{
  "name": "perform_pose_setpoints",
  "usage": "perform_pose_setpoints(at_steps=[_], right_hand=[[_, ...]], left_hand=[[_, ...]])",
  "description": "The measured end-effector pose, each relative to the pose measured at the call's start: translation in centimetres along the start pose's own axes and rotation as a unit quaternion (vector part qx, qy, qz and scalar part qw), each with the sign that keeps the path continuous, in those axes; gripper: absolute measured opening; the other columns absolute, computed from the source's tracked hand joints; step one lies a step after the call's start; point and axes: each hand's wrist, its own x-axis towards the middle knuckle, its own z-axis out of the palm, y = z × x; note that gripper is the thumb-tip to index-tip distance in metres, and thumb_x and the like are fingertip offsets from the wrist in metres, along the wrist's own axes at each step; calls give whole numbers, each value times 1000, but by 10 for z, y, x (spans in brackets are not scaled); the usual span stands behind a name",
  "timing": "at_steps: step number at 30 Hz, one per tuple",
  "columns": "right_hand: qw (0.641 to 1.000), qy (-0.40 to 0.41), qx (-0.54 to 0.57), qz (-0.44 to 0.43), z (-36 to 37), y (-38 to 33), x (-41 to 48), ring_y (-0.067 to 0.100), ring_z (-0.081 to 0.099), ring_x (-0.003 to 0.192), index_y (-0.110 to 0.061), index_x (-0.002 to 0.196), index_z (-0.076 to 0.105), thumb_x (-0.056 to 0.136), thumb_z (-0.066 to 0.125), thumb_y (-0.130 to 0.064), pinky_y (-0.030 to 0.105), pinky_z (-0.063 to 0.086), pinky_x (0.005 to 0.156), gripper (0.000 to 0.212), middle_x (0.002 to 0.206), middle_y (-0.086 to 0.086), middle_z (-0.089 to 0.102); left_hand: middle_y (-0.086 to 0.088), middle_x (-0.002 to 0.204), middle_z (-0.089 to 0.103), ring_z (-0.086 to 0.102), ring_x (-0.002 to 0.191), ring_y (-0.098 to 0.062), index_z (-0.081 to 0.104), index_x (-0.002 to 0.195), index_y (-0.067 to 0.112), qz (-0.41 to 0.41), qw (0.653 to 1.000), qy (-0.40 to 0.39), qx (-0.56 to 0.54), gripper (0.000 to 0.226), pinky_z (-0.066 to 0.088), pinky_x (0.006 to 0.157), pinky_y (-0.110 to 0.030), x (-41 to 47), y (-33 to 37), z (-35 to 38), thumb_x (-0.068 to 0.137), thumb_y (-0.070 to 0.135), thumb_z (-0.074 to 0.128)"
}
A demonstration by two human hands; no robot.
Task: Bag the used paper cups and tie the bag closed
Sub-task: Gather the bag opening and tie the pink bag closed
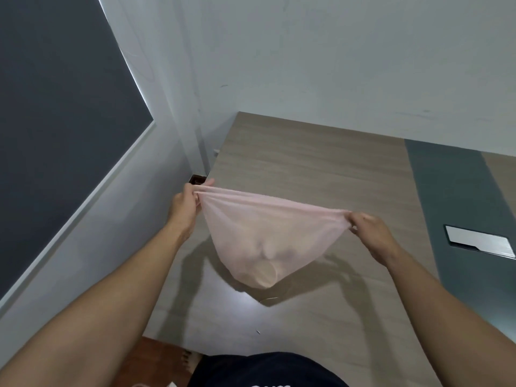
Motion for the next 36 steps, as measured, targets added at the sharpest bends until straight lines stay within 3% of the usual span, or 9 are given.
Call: perform_pose_setpoints(at_steps=[6,11,16,18,20,24,28,31,36], right_hand=[[887,-107,443,72,15,-42,-14,22,67,130,-3,104,81,103,39,-15,36,48,112,44,137,7,74],[823,-117,553,59,20,-65,-22,20,73,106,-17,78,67,102,45,-25,38,52,102,34,104,6,78],[813,-150,561,44,28,-78,-21,13,48,63,-27,67,40,107,48,-28,28,48,90,41,65,-8,46],[832,-155,531,45,33,-78,-19,13,42,60,-27,72,38,110,52,-34,26,39,75,41,67,-7,44],[837,-166,519,38,39,-81,-19,12,37,59,-27,73,37,111,53,-41,25,33,65,44,71,-6,43],[854,-173,490,10,51,-93,-22,11,34,58,-24,76,45,111,54,-48,23,33,60,43,80,-5,46],[903,-130,407,-37,63,-101,-31,13,39,53,-20,85,63,109,58,-45,28,40,61,35,89,1,59],[936,-110,328,-70,70,-103,-39,17,42,54,-10,89,67,105,64,-48,30,41,60,42,84,6,58],[963,-115,228,-91,75,-108,-50,20,67,80,-6,96,76,101,69,-50,41,59,77,45,91,8,70]], left_hand=[[5,49,32,57,46,-19,35,63,22,-49,961,13,-272,35,62,88,-39,-8,13,38,95,8,36],[7,53,29,22,39,-11,40,70,22,-27,981,-76,-175,32,35,45,-24,-17,9,56,99,11,38],[-3,70,67,45,56,-21,79,115,20,92,980,-121,129,39,41,60,-39,-35,24,69,111,27,41],[7,137,77,74,110,-7,71,147,34,151,947,-187,212,44,55,101,-26,-44,29,72,116,48,43],[21,148,67,58,141,7,66,150,45,186,906,-262,276,47,44,114,-17,-57,33,78,107,63,59],[34,124,70,70,94,12,78,133,49,237,810,-321,430,41,49,85,-13,-72,23,91,94,60,80],[14,111,85,74,93,-15,80,131,44,368,621,-345,600,31,34,61,-21,-81,14,100,109,55,61],[9,106,83,70,91,-17,80,131,43,377,567,-359,639,34,36,66,-28,-87,7,108,113,52,52],[9,70,67,55,58,-6,82,120,33,305,754,-302,496,37,46,61,-35,-91,5,109,113,46,47]])
